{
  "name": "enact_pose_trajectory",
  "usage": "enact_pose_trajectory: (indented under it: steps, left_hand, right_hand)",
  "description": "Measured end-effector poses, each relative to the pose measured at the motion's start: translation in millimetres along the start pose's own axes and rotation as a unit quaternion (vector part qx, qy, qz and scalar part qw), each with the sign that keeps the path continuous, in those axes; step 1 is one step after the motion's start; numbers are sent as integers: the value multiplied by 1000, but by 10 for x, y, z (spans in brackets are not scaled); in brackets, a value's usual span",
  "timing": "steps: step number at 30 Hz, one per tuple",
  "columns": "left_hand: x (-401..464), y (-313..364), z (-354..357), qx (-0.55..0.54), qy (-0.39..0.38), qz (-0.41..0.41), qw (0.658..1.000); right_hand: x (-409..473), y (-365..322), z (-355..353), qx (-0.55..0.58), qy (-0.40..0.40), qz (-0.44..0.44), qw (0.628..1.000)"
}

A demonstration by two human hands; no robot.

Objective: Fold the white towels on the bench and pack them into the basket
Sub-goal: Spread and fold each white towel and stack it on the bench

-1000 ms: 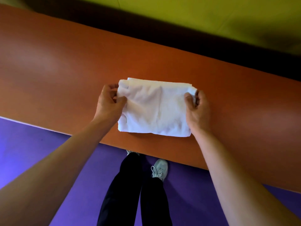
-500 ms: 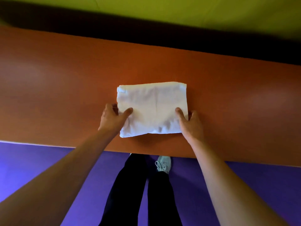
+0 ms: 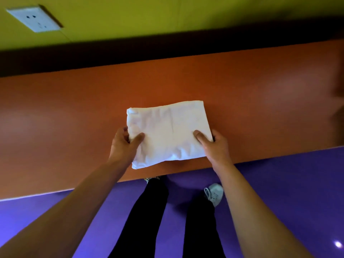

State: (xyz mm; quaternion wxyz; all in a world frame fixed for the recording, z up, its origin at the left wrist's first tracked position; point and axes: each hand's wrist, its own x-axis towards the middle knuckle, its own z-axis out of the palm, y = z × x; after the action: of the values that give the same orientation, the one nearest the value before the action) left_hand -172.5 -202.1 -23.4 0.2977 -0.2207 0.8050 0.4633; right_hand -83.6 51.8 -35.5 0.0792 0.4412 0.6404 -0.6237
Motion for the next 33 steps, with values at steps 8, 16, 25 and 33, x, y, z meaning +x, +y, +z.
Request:
enact_pose_trajectory:
  steps: [8,16,25,33]
  left_hand:
    - [-594,447,866,8,-64,46,997]
    - [-1534,661,2140,12,-85,52,995]
    - [-2374,919,3538,-14,-120,58,991]
    - [-2479,1403,4241,-22,-150,72,986]
  right_hand:
    - [-251,150,-1200,50,54,-18,997]
    - [-563,355,-2725,117,89,-7,989]
    - [-694,461,-4426,102,121,-2,987]
    - [-445,290,-5170,102,132,-8,986]
